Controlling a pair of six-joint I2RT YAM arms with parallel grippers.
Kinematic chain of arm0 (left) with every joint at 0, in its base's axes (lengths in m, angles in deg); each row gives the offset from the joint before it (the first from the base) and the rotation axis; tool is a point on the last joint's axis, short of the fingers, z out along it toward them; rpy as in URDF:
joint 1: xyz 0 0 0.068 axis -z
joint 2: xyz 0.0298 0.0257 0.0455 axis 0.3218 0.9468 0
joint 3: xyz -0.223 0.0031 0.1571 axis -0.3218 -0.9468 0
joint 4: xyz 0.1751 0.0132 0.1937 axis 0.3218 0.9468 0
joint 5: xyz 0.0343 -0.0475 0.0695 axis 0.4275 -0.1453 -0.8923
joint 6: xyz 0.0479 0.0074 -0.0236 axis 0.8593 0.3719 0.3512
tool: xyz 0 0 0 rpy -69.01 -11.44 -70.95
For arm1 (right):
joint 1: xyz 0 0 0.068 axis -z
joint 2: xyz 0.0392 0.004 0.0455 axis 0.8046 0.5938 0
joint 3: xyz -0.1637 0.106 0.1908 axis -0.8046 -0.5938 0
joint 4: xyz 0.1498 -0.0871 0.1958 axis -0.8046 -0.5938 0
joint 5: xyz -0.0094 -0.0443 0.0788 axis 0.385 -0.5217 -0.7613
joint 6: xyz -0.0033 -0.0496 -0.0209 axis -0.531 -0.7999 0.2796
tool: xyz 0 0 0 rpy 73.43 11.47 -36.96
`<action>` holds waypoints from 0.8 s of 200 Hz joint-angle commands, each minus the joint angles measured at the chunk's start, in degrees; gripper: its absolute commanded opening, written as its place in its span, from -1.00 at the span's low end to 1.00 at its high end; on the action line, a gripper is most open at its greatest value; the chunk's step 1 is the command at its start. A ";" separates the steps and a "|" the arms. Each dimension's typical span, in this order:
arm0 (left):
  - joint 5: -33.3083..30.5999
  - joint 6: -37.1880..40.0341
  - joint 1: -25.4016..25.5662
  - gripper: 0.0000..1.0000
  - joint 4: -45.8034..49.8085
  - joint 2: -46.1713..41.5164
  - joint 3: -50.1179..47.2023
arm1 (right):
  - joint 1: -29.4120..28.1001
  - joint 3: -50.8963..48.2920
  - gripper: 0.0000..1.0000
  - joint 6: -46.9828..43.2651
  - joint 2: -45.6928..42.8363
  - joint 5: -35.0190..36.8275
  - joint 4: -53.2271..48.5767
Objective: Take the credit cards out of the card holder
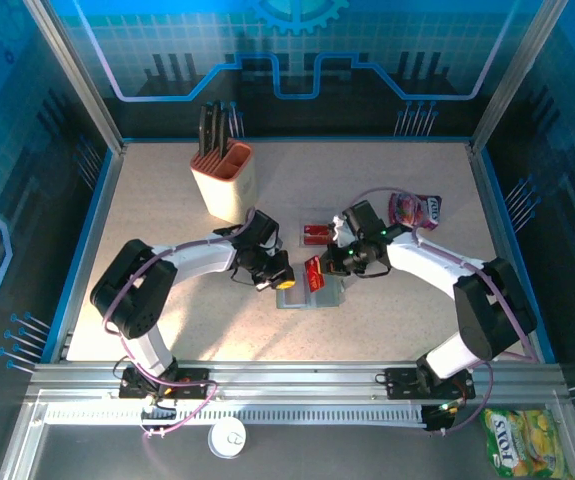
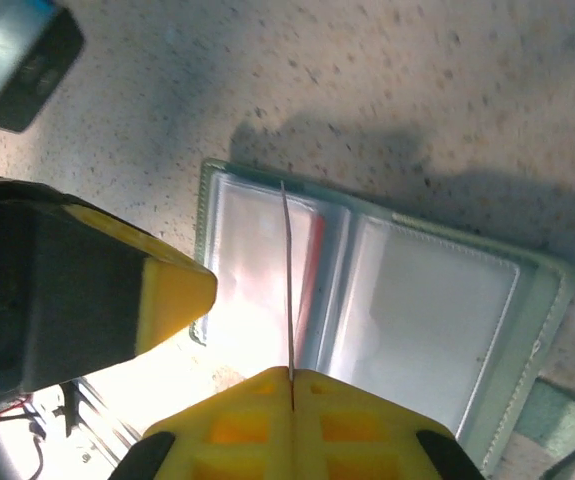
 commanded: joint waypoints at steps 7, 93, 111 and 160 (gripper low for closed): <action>-0.70 0.61 -0.52 -0.86 1.67 -1.57 0.61 | 0.49 5.13 -1.00 -20.45 0.78 4.00 -11.38; -1.65 1.96 -2.28 -0.85 1.67 -3.55 -0.46 | 1.20 21.68 -1.00 -68.54 8.05 10.89 -27.38; -1.64 2.34 -2.92 -0.85 2.02 -3.73 -0.46 | 1.54 26.33 -1.00 -72.06 11.60 11.84 -29.94; -1.71 2.52 -4.33 -0.85 2.26 -3.99 -1.08 | 3.36 39.39 -1.00 -76.79 20.54 12.35 -34.80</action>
